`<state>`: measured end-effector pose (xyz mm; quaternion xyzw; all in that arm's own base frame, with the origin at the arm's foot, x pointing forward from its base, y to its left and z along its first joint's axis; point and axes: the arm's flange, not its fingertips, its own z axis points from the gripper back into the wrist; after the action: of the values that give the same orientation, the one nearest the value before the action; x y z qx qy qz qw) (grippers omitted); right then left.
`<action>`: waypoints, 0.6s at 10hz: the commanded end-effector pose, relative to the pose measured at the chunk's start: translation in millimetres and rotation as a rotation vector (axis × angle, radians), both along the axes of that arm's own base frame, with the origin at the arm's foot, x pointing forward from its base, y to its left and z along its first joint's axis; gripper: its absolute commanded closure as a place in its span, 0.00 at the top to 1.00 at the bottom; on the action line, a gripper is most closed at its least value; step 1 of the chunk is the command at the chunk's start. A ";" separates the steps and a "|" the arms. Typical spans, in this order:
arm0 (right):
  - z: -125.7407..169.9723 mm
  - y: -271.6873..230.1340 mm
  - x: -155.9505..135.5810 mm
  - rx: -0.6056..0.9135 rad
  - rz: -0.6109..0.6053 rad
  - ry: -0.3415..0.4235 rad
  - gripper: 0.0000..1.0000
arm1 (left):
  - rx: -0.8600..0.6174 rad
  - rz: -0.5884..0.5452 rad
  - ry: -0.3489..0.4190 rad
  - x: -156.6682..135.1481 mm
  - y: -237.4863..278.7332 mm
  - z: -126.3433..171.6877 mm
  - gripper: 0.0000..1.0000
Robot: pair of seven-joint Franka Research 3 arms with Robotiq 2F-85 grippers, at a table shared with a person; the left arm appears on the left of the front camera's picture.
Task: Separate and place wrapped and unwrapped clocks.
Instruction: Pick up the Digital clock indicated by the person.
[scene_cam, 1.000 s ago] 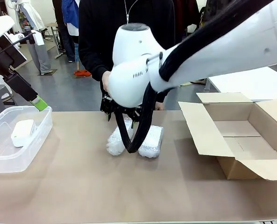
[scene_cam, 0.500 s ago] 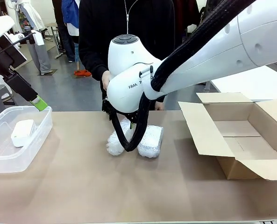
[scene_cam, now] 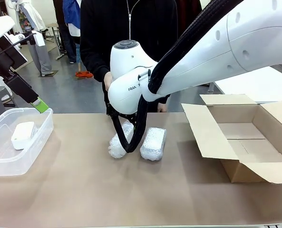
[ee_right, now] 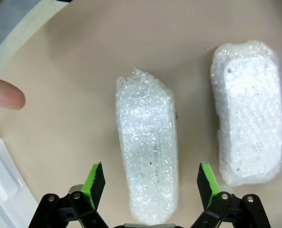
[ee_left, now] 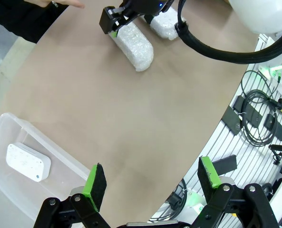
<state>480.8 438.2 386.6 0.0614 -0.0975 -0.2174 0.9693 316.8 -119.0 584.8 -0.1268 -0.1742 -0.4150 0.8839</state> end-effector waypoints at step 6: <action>-38.9 14.5 13.3 0.001 0.020 0.091 1.00 | -0.004 0.003 -0.008 0.0 0.1 0.4 1.00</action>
<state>490.4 452.2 341.7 0.0506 -0.0626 -0.2159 0.9731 316.8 -119.0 584.8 -0.1268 -0.1742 -0.4150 0.8839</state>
